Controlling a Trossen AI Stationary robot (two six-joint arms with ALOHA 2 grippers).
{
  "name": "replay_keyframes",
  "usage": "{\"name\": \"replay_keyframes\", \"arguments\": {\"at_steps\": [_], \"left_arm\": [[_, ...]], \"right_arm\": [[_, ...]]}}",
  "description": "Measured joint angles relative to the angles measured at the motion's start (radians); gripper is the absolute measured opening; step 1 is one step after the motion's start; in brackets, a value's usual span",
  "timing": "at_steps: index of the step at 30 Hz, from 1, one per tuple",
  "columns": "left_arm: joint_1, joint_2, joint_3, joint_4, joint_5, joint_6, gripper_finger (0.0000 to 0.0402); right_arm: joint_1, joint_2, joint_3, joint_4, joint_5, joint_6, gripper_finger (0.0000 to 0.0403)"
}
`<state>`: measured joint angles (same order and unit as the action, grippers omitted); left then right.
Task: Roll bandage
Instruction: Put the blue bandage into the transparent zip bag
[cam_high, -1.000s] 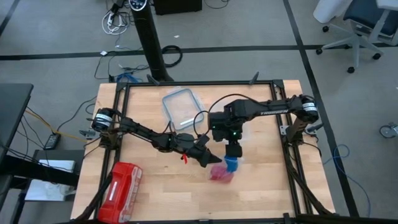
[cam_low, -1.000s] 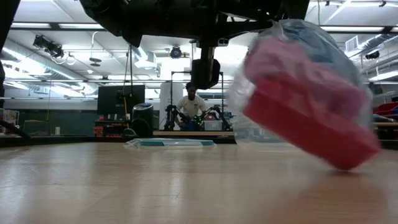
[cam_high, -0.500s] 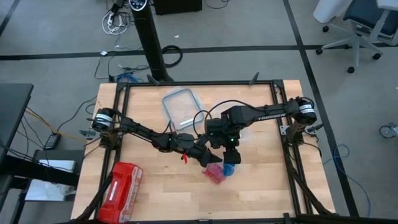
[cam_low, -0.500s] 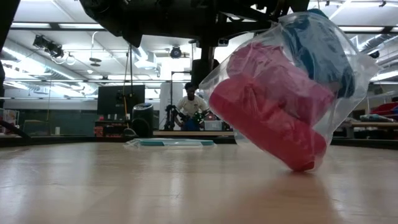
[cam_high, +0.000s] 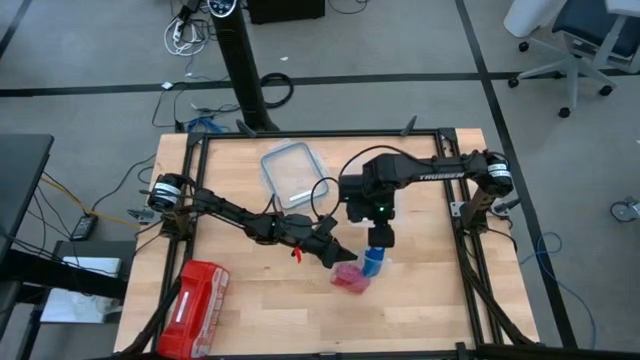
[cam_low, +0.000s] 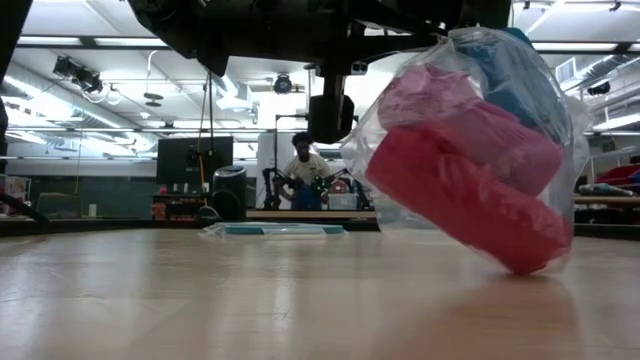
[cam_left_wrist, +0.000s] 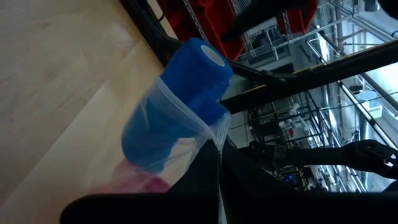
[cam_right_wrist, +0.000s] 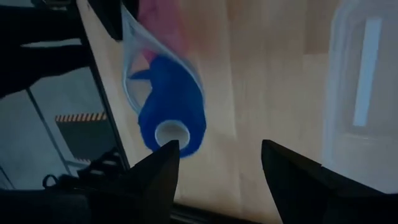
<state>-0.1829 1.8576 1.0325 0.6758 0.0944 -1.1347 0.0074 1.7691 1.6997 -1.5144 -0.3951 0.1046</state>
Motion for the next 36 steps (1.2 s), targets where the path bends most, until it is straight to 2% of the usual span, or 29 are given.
{"name": "replay_keyframes", "arguments": {"at_steps": [16, 36], "left_arm": [[0.0, 0.0, -0.001, 0.001, -0.018, 0.004, 0.0004], [0.0, 0.0, -0.001, 0.01, -0.078, 0.004, 0.0004]], "right_arm": [[0.036, 0.006, -0.028, 0.046, 0.013, -0.01, 0.0227], [0.1, 0.007, -0.057, 0.261, -0.019, 0.107, 0.0227]]}}
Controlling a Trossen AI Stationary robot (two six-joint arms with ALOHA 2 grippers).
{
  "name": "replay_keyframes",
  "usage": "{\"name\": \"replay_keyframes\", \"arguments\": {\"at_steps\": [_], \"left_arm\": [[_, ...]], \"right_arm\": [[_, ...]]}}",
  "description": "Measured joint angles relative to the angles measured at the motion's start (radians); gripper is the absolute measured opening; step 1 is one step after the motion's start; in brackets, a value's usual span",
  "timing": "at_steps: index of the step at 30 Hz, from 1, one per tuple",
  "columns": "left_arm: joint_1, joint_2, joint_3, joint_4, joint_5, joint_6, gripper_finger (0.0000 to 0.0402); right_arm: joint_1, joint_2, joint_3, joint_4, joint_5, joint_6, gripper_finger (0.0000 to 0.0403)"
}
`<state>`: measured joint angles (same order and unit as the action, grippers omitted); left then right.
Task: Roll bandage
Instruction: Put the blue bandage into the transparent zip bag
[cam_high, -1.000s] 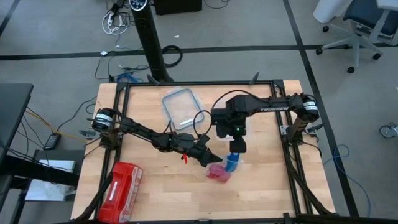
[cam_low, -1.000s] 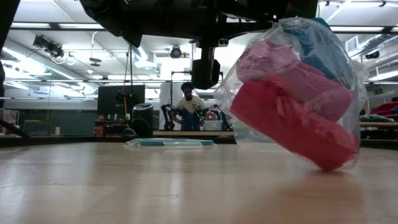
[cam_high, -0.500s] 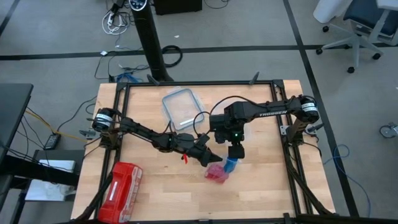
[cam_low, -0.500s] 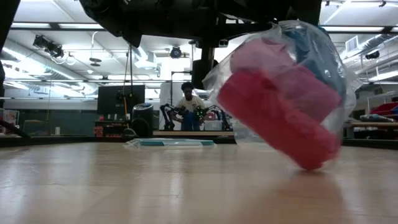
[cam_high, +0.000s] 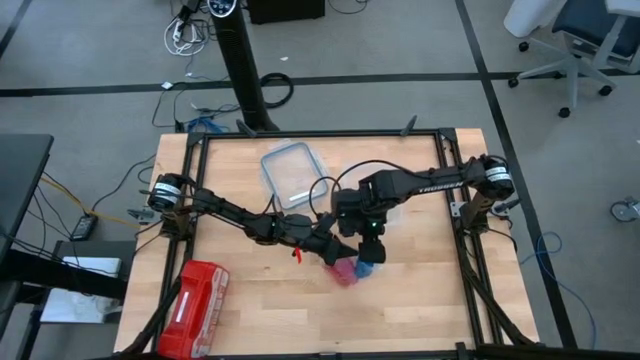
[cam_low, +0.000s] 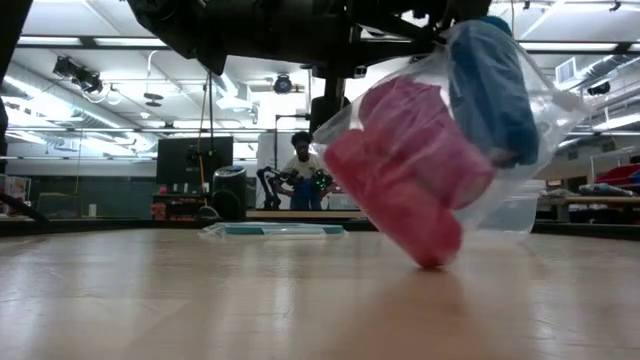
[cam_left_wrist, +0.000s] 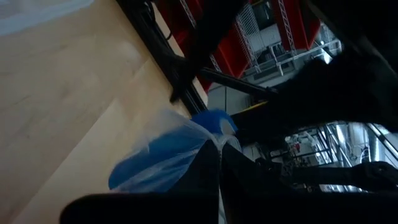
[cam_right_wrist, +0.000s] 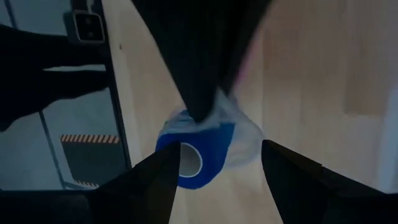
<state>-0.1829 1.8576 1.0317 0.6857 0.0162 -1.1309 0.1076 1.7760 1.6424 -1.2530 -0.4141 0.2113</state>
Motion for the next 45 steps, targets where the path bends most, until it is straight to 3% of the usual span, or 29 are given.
{"name": "replay_keyframes", "arguments": {"at_steps": [6, 21, 34, 41, 45], "left_arm": [[0.0, 0.0, 0.0, 0.0, -0.009, 0.0, 0.0004], [0.002, 0.0, -0.002, 0.022, -0.018, 0.02, 0.0004], [0.0, 0.0, 0.0, 0.039, 0.004, 0.022, 0.0004], [0.0, 0.0, 0.0, 0.037, 0.011, 0.022, 0.0004], [0.0, 0.0, 0.0, 0.037, 0.011, 0.021, 0.0004]], "right_arm": [[-0.001, 0.0, 0.0, 0.059, 0.035, 0.04, 0.0227], [-0.024, 0.0, 0.0, 0.037, 0.119, -0.039, 0.0227], [-0.045, -0.002, 0.101, -0.097, 0.114, -0.047, 0.0227], [-0.083, -0.002, 0.182, -0.322, 0.115, -0.105, 0.0227], [-0.089, -0.015, 0.185, -0.313, 0.096, -0.115, 0.0227]]}}
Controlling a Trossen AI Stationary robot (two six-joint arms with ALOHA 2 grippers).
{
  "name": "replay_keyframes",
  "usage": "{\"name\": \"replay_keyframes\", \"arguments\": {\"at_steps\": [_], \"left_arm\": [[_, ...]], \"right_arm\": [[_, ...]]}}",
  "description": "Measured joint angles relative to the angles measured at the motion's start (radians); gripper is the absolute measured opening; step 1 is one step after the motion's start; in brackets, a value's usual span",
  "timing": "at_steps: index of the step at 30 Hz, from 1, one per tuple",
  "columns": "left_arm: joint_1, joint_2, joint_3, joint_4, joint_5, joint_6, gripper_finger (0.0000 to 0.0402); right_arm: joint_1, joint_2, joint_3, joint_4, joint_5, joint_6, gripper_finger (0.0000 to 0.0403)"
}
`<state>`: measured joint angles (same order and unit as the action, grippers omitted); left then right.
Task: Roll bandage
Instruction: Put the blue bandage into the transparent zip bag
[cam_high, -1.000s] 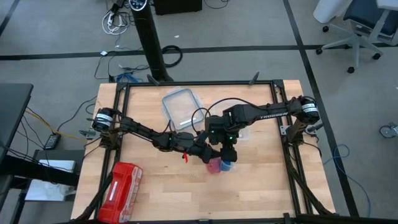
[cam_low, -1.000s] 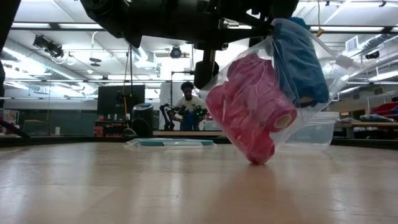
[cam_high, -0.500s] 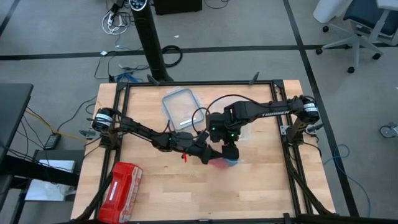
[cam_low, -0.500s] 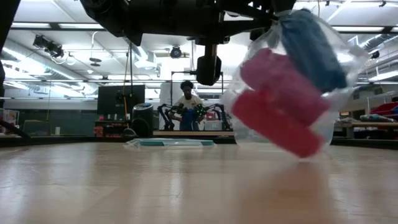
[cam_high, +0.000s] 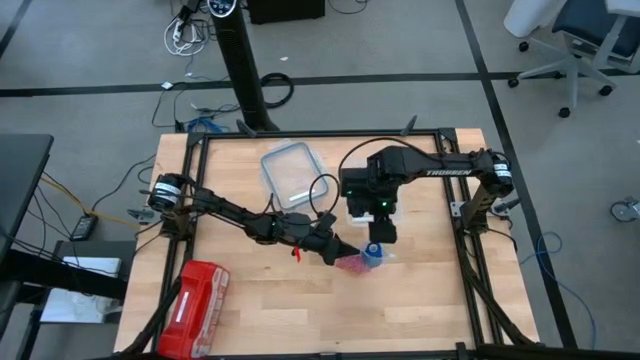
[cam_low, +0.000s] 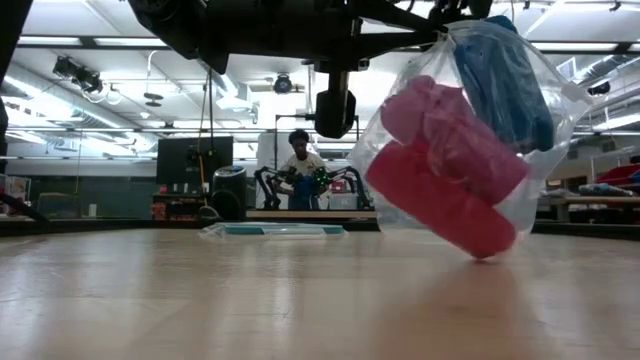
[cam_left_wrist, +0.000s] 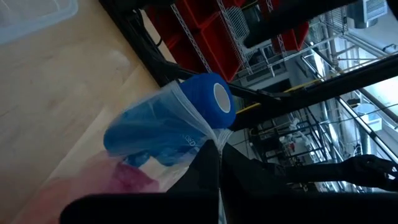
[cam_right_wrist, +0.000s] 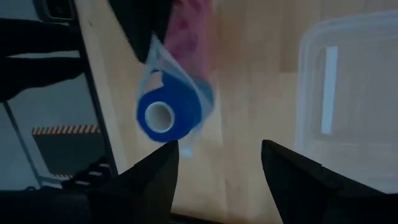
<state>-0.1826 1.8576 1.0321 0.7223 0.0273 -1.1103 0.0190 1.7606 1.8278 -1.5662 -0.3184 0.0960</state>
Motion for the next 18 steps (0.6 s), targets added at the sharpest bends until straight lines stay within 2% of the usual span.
{"name": "replay_keyframes", "arguments": {"at_steps": [18], "left_arm": [[0.0, 0.0, 0.001, 0.0, -0.004, -0.001, 0.0004]], "right_arm": [[0.045, 0.001, -0.061, 0.083, 0.01, 0.025, 0.0227]]}}
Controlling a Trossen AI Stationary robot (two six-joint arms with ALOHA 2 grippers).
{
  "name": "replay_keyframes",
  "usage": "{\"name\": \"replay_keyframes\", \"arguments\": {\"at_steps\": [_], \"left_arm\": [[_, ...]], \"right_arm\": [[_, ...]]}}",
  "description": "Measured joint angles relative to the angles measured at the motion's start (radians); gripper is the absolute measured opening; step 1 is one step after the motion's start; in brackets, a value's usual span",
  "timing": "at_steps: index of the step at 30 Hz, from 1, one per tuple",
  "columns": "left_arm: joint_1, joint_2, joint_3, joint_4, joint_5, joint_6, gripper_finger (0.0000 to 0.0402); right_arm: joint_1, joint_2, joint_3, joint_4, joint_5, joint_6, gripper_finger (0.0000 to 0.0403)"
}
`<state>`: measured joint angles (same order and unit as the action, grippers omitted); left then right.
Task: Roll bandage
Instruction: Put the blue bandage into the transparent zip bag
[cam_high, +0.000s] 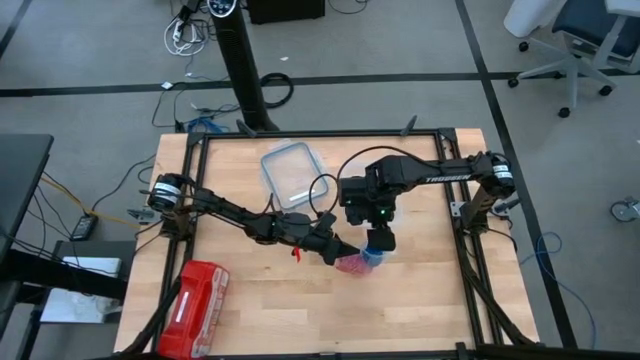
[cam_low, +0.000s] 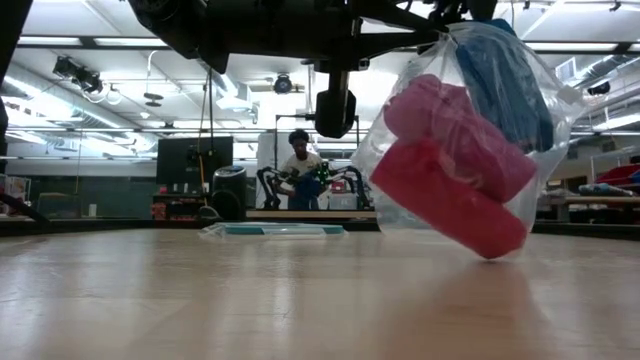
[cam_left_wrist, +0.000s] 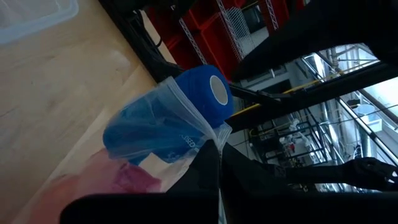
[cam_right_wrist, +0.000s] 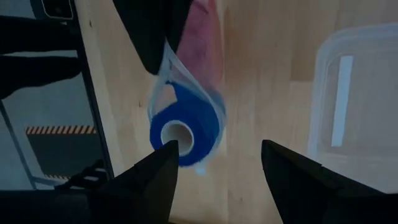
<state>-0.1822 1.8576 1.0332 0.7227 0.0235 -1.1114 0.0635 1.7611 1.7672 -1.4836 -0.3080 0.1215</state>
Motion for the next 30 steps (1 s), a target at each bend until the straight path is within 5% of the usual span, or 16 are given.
{"name": "replay_keyframes", "arguments": {"at_steps": [19, 30], "left_arm": [[0.0, 0.0, -0.002, 0.014, 0.002, -0.004, 0.0004], [-0.001, 0.0, -0.002, 0.015, -0.001, 0.006, 0.0004]], "right_arm": [[0.022, 0.009, -0.115, 0.251, -0.001, 0.073, 0.0227], [0.018, 0.009, -0.109, 0.249, -0.037, 0.114, 0.0227]]}}
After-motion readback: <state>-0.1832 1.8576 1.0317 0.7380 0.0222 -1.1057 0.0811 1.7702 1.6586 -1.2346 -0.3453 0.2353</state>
